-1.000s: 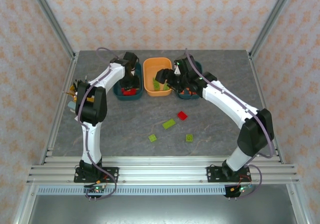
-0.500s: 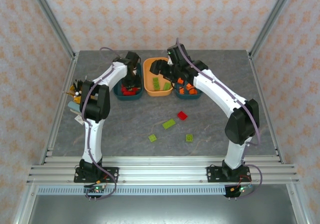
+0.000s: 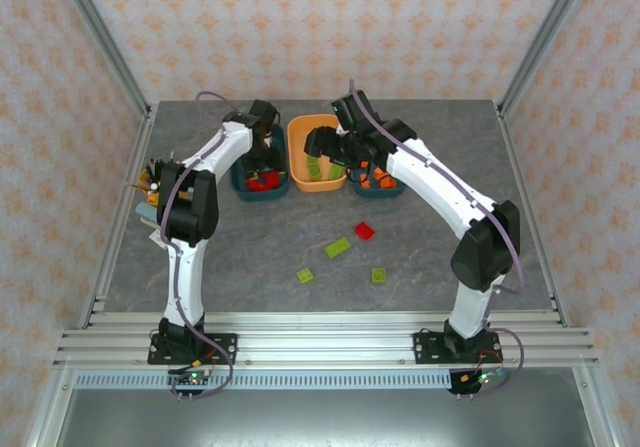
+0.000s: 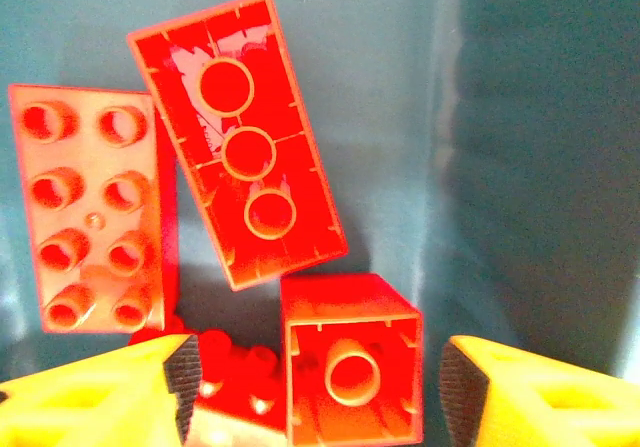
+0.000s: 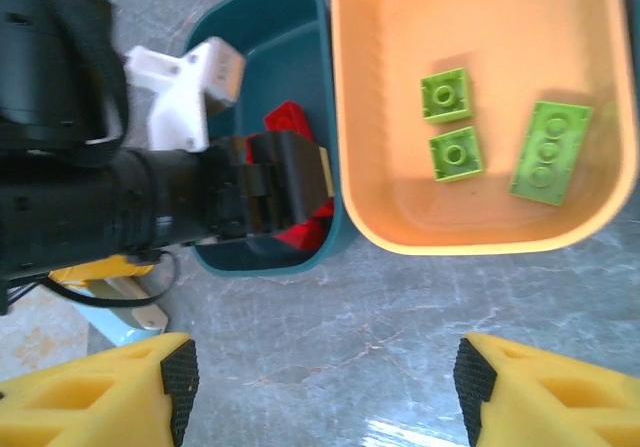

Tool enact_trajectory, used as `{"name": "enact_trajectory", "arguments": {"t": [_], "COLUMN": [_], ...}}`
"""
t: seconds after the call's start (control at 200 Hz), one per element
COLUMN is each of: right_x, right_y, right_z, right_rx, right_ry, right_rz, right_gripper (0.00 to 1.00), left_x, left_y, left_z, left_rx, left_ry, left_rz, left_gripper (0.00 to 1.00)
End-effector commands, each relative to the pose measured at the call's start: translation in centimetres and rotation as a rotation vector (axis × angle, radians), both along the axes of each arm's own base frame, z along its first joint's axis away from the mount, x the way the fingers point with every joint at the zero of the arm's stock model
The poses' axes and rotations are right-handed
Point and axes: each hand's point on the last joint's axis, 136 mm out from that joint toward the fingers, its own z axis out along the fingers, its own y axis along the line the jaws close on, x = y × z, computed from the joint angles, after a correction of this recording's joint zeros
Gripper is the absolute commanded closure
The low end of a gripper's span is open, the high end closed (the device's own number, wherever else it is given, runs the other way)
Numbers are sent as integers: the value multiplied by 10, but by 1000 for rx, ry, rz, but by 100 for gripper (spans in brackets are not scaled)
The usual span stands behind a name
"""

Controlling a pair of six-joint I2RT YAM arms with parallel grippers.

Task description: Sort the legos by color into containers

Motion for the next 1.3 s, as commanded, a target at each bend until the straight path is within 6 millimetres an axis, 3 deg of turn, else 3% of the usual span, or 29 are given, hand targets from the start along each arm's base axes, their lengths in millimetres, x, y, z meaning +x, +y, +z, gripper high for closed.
{"name": "enact_trajectory", "arguments": {"t": [0.0,0.1,0.27,0.365,0.47,0.58,0.681,0.811,0.946,1.296], "right_x": [-29,-60,-128,-164,-192,-208,-214,-214,-214,-213], "right_y": [-18,-11,5,14,26,39,46,49,54,49], "right_z": [15,-5,-56,-87,-114,-142,-165,-185,-201,-225], "right_rx": [-93,-187,-389,-470,-512,-534,-561,-582,-591,-649], "right_ry": [-41,-22,35,77,123,185,226,260,285,319], "right_rz": [15,99,324,437,516,556,569,555,562,535], "right_gripper": [30,30,31,30,30,30,29,32,39,54], "left_x": [-7,-25,-88,-137,-193,-243,-273,-299,-313,-314], "left_y": [7,13,24,35,50,56,58,63,64,58], "left_z": [72,99,127,125,114,101,93,92,91,96], "left_rx": [-4,-11,-51,-59,-48,-67,-108,-158,-179,-223], "left_ry": [-135,-183,-237,-235,-206,-188,-209,-246,-243,-259], "left_rz": [54,100,176,205,239,262,283,317,318,298], "left_gripper": [29,28,26,25,25,24,23,22,22,22]}}
